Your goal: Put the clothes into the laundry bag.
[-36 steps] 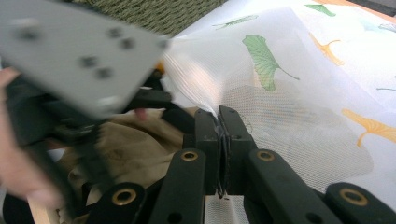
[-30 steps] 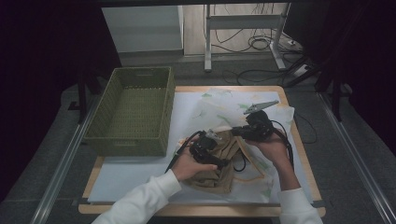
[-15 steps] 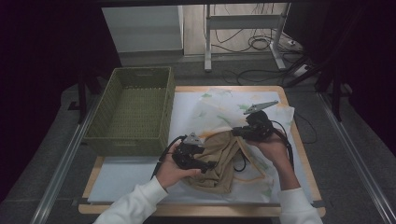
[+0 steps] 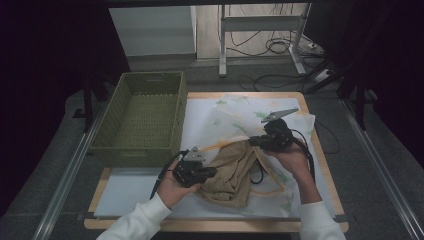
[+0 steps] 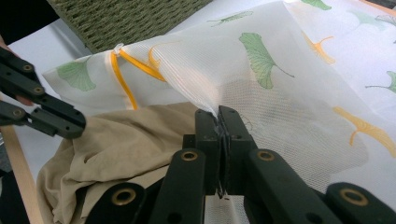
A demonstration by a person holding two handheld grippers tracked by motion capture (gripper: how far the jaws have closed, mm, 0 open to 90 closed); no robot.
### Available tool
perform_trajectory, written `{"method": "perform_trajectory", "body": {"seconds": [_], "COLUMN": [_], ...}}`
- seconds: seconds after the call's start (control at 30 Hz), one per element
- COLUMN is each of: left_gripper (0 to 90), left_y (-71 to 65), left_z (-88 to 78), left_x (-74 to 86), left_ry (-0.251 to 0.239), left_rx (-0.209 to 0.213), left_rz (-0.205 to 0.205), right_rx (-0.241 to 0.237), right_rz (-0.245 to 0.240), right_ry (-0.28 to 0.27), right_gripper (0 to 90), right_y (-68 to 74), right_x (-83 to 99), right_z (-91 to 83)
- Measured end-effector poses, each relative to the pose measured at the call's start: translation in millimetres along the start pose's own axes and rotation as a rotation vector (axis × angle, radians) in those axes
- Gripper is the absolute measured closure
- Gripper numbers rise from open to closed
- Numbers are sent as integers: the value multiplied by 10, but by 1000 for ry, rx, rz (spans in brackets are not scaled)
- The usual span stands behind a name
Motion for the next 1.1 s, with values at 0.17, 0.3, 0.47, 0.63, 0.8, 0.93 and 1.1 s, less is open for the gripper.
{"method": "perform_trajectory", "body": {"seconds": [0.17, 0.3, 0.47, 0.63, 0.8, 0.93, 1.1], "left_gripper": [899, 899, 899, 899, 899, 899, 899], "left_y": [-38, -78, -143, -244, -333, -377, -377], "left_z": [-59, -107, -104, -112, -113, -44, 69], "left_x": [89, 164, 308, 437, 546, 619, 656], "left_ry": [11, 15, 44, 70, 99, 127, 158], "left_rx": [25, 39, 68, 125, 156, 165, 150], "left_rz": [-4, 1, 7, -7, 7, 12, 25], "right_rx": [-1, -1, -1, 2, 3, 4, 4], "right_rz": [-1, -2, -2, -4, -3, -3, -6], "right_ry": [2, 2, 1, 4, 3, 6, 8], "right_gripper": [866, 866, 866, 866, 866, 866, 866], "right_y": [-2, 1, -4, -3, 1, 3, 7], "right_x": [6, 7, 9, 13, 12, 13, 15], "right_z": [7, 5, 8, 8, 8, 10, 13]}}
Point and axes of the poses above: each handheld gripper's, and its own axes: z roughly forward along the jaws, x roughly out of its underside, y roughly to its left, the point moved 10 cm from there along z, roughly forward along the jaws, and after that the axes turned 5 degrees about -z, right-handed, at the moved point
